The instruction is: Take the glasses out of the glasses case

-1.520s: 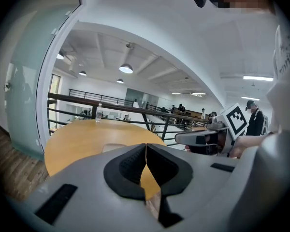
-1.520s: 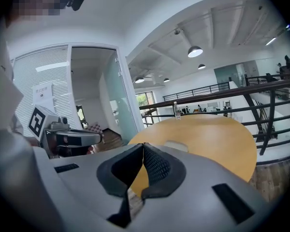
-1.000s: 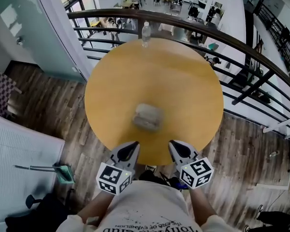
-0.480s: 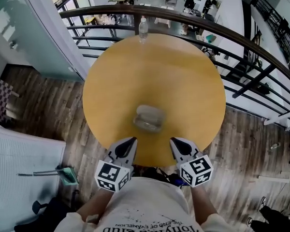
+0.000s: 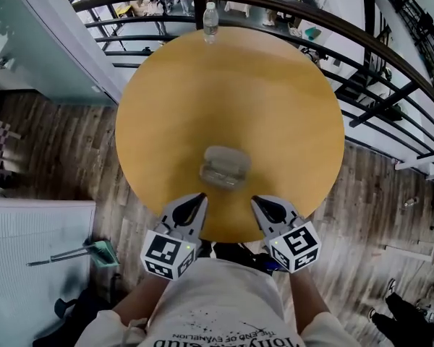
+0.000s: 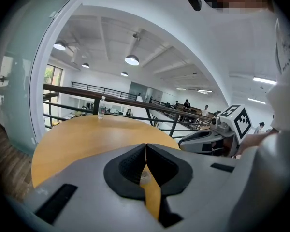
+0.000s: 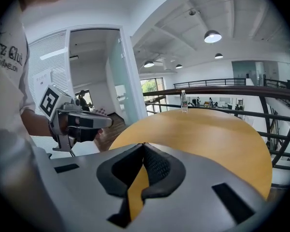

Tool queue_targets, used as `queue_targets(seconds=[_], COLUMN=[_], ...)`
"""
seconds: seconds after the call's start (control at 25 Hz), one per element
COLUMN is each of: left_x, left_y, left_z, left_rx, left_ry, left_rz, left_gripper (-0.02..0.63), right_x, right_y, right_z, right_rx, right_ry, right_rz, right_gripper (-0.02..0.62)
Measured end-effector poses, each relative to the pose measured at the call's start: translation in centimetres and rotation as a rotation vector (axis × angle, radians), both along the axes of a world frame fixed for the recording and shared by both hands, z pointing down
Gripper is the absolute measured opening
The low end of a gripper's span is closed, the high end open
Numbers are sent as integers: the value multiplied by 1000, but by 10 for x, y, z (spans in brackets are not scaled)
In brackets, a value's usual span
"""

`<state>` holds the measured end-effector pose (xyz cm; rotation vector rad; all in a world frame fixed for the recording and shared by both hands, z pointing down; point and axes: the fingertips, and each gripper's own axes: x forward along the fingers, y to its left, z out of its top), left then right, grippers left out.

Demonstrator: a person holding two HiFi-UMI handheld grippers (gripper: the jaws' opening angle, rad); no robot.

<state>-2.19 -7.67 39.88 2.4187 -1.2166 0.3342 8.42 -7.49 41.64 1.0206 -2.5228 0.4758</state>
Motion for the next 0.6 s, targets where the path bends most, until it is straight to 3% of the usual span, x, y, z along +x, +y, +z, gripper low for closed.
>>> queue_targets(seconds=[0.6], left_x=[2], left_y=[-53], left_z=[51], left_rx=[-70], left_ry=[-4], left_rz=[8], left_gripper=[25], right_x=[-14], right_y=[-59], right_z=[73], right_rx=[-43], right_ry=[101], right_rz=[-118], right_gripper=[26])
